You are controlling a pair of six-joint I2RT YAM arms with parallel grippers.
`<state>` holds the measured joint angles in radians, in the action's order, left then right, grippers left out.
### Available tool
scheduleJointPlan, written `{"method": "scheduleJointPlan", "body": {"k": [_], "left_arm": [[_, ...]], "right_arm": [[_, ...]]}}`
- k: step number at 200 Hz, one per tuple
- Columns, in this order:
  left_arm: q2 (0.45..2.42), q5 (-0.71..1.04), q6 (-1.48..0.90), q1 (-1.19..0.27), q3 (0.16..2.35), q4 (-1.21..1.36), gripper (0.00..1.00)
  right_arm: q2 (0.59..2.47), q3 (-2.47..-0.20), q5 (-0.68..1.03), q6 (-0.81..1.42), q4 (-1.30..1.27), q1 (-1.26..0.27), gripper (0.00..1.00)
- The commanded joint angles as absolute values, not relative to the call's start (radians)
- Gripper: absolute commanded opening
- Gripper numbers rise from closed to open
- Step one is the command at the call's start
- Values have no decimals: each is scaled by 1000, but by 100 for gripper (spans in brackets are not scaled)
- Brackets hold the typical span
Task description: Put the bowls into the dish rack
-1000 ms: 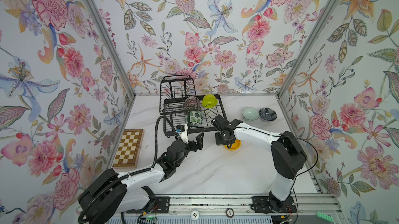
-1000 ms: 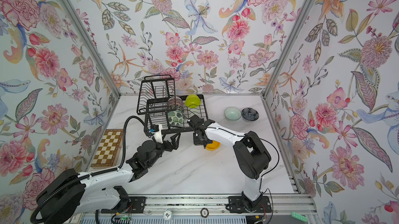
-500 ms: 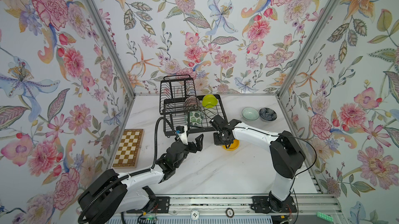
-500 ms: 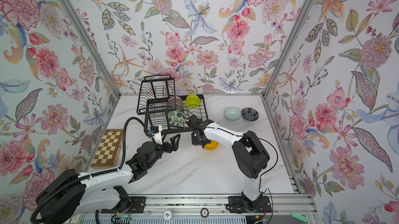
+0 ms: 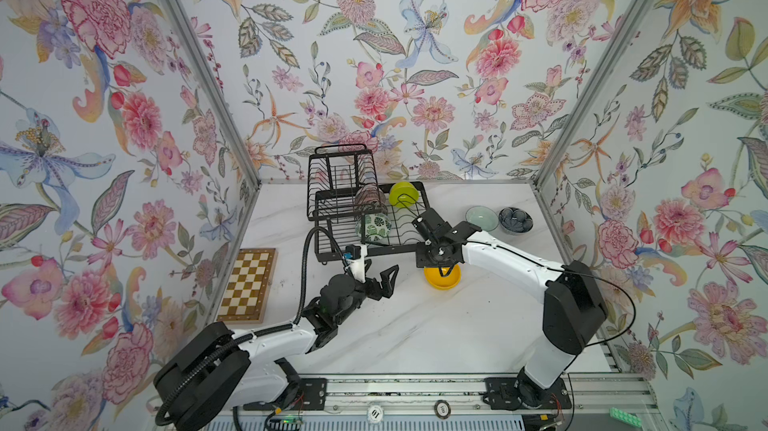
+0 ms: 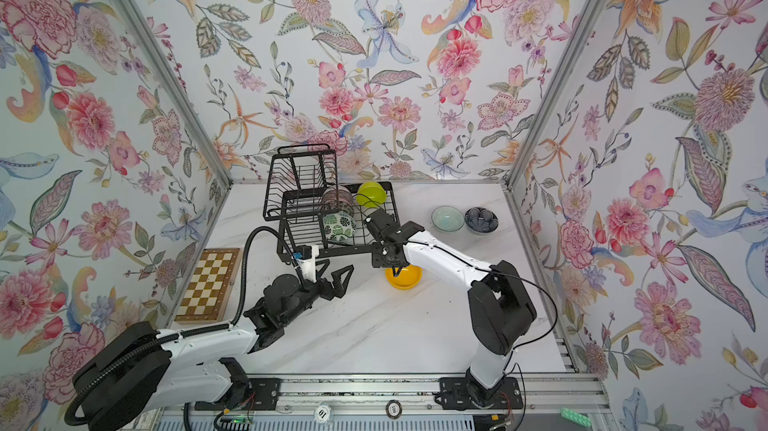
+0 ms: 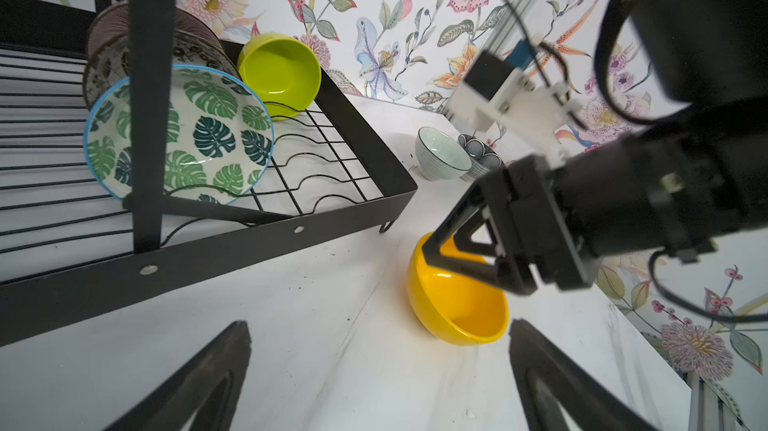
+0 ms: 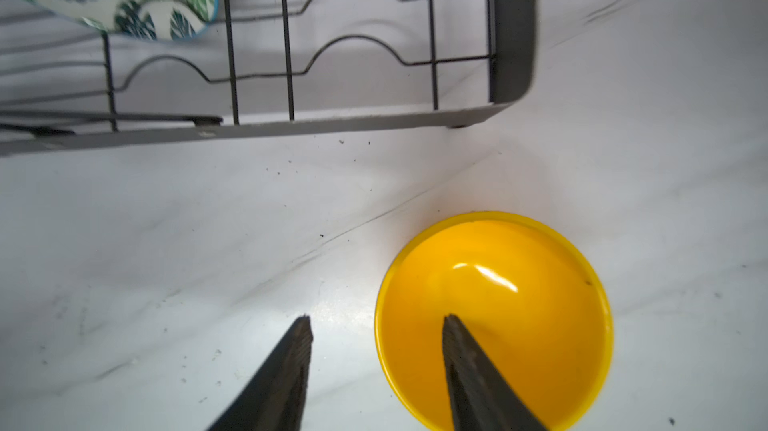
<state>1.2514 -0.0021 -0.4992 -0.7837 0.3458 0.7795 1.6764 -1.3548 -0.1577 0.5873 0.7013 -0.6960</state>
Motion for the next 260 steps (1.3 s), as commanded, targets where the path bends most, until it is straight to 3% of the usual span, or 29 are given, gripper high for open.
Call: {"method": "scheduleJointPlan", "body": {"k": [1,23,92,130,217,260], "left_arm": [[1297,87,-485,-790,400,763,99],[1359,139,-442,-822,448,714,98],[1503,181,-467,-859,493,692,99],[1515,163,-474,-862,499,689,99],[1522,127,-471,-862,503,689,98],[1507,95,-477,-862,506,686,98]], "right_arm": [[1558,-1316,-201,587,729,-635,74],[1481,-1248,-190,587,723,-560,98],[1429,-1005,9,631,594,-424,98],[1505,-961,58,647,530,-425,73],[1643,-940,93,681,411,-441,42],[1641,-957,49,679,429,-455,15]]}}
